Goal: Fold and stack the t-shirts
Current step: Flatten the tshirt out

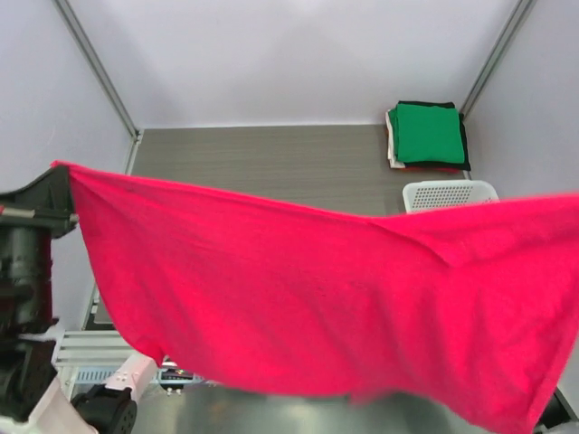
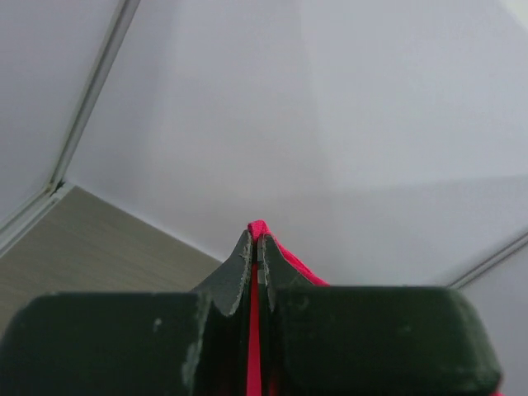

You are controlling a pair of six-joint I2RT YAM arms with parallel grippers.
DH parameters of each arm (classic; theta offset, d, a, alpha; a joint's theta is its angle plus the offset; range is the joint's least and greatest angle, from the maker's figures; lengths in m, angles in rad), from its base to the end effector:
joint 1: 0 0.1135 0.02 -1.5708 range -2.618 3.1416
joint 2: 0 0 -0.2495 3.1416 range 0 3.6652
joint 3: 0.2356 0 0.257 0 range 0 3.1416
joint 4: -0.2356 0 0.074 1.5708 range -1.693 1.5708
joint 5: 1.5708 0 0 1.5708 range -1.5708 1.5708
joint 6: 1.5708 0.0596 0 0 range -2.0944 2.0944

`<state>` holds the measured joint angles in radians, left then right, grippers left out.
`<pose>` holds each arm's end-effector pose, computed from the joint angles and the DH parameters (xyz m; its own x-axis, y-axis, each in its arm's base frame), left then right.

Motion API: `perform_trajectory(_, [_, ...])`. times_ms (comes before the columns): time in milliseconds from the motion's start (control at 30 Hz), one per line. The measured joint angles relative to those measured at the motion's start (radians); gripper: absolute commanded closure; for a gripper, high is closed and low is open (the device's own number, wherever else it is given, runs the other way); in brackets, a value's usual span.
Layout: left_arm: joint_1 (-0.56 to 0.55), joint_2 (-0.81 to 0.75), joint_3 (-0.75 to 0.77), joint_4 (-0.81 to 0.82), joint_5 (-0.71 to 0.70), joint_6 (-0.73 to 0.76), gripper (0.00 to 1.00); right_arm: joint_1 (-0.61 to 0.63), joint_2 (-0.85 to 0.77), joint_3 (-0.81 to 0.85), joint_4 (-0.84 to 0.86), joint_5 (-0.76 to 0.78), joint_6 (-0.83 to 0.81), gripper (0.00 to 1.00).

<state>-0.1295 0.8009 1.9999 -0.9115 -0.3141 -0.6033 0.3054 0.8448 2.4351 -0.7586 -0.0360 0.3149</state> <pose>0.0089 0.0174 0.5843 0.3285 -0.5869 -0.7400 0.0187 0.7874 -0.6162 -0.1156 -0.0342 0.6475 0.5700 0.5042 -0.6487 -0.5260 0.8305 0.1833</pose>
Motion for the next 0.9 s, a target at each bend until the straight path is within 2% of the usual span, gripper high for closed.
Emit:
perform_trajectory(200, [-0.002, 0.147, -0.124, -0.012, -0.069, 0.031, 1.0, 0.0, 0.221, -0.217, 0.005, 0.143, -0.01, 0.99])
perform_trajectory(400, [0.025, 0.315, -0.458, 0.08, -0.094, 0.063, 0.98, 0.0, 0.561, -0.498, 0.08, 0.287, -0.031, 0.99])
perform_trajectory(433, [0.039, 0.351, -0.507, 0.099, -0.09, 0.064, 0.91, 0.0, 0.617, -0.537, 0.09, 0.308, -0.032, 0.87])
perform_trajectory(467, [0.063, 0.39, -0.559, 0.125, -0.08, 0.069, 0.81, 0.0, 0.686, -0.571, 0.094, 0.335, -0.029, 0.64])
perform_trajectory(500, [0.087, 0.438, -0.606, 0.146, -0.064, 0.073, 0.55, 0.0, 0.748, -0.591, 0.093, 0.354, -0.02, 0.37])
perform_trajectory(533, [0.121, 0.491, -0.637, 0.161, -0.044, 0.082, 0.4, -0.002, 0.808, -0.603, 0.09, 0.369, -0.013, 0.09])
perform_trajectory(600, [0.178, 0.608, -0.655, 0.181, 0.006, 0.092, 0.19, -0.007, 0.903, -0.605, 0.076, 0.392, -0.004, 0.0])
perform_trajectory(633, [0.201, 0.68, -0.645, 0.186, 0.024, 0.1, 0.15, -0.01, 0.942, -0.607, 0.071, 0.4, 0.005, 0.0])
perform_trajectory(700, [0.229, 0.79, -0.618, 0.187, 0.05, 0.107, 0.11, -0.013, 0.976, -0.632, 0.066, 0.401, 0.029, 0.0])
perform_trajectory(767, [0.232, 0.834, -0.613, 0.187, 0.079, 0.113, 0.1, -0.016, 0.97, -0.663, 0.055, 0.401, 0.051, 0.0])
perform_trajectory(900, [0.226, 0.789, -0.615, 0.18, 0.126, 0.11, 0.11, -0.018, 0.889, -0.805, 0.124, 0.336, 0.099, 0.03])
